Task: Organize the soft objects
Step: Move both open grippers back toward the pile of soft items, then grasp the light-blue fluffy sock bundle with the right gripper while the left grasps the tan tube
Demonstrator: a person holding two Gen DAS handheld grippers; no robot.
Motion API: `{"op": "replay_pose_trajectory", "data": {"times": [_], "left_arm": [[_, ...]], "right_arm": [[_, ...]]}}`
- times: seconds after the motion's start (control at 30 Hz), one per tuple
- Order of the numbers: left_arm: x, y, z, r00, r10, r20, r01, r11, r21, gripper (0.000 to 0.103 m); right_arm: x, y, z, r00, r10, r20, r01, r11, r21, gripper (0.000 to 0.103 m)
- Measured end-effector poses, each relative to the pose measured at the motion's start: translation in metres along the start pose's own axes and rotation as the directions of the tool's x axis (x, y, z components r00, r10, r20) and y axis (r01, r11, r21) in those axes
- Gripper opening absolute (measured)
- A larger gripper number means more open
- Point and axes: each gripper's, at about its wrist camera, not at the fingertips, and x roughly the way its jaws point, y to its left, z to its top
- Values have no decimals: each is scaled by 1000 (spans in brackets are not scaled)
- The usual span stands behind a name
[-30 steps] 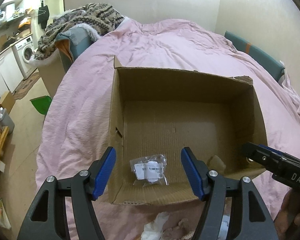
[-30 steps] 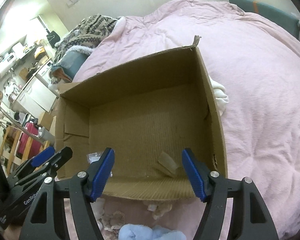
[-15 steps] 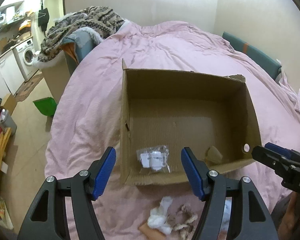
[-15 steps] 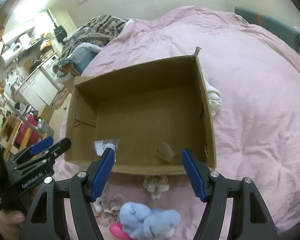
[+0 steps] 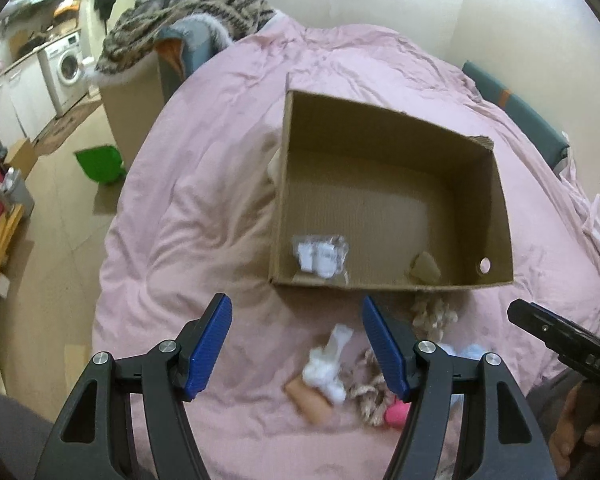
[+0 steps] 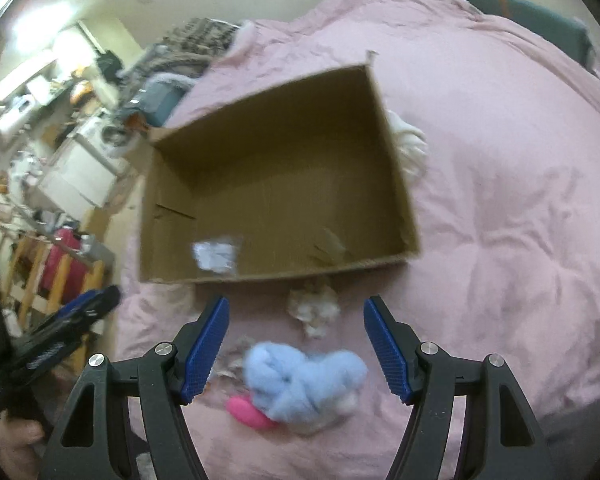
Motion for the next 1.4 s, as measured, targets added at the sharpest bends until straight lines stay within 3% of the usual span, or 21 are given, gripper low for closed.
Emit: {"op": "replay_pose_trajectory", "data": {"times": [0.2, 0.27, 0.33, 0.37, 0.67, 0.7, 0.73, 0.93, 1.1, 1.17, 1.27, 1.33, 1.4], "left_arm": [[4, 11, -15, 997, 11, -81, -15, 998, -56, 65], [7, 14, -20, 995, 10, -98, -18, 997, -80, 65], [13, 13, -22, 993, 3, -115, -15, 995, -99, 65], [14, 13, -22, 993, 4, -117, -16, 995, -101, 65], [28, 6, -18, 991, 13, -133, -25, 996, -85, 65], [29, 6, -18, 990, 15, -137, -27, 996, -84, 65], [29, 7, -18, 990, 18, -140, -30, 996, -85, 65], [40, 17, -17, 984, 13, -178, -37, 990, -136, 65], [44, 26, -20, 979, 3, -203, -38, 985, -166, 65], [45, 32, -21, 978, -17, -209, -24, 980, -195, 65], [50, 36, -24, 972, -35, -231, -18, 975, -223, 64], [54, 36, -26, 968, -46, -247, -13, 973, -231, 60], [60, 33, -29, 961, -62, -271, -2, 973, -230, 49]], "right_arm": [[17, -21, -17, 993, 10, -117, 2, 995, 104, 74], [26, -25, -22, 986, 51, -160, -29, 990, 142, 76], [39, -26, -27, 971, 97, -219, -59, 983, 173, 95], [44, -24, -30, 965, 98, -243, -56, 983, 174, 98], [101, -7, -45, 914, 31, -405, 17, 993, 113, 98], [103, -8, -45, 913, 29, -406, 19, 993, 114, 93], [103, -8, -44, 916, 32, -400, 16, 993, 115, 81], [101, -16, -43, 910, 23, -414, 26, 993, 114, 44], [78, -21, -34, 936, 57, -346, -16, 993, 121, 35], [60, -21, -27, 957, 114, -265, -77, 986, 147, 35], [32, -16, -15, 970, 195, -148, -175, 975, 140, 35], [22, -11, -12, 968, 227, -103, -214, 970, 119, 35], [18, -9, -12, 970, 224, -94, -214, 971, 102, 35]]}}
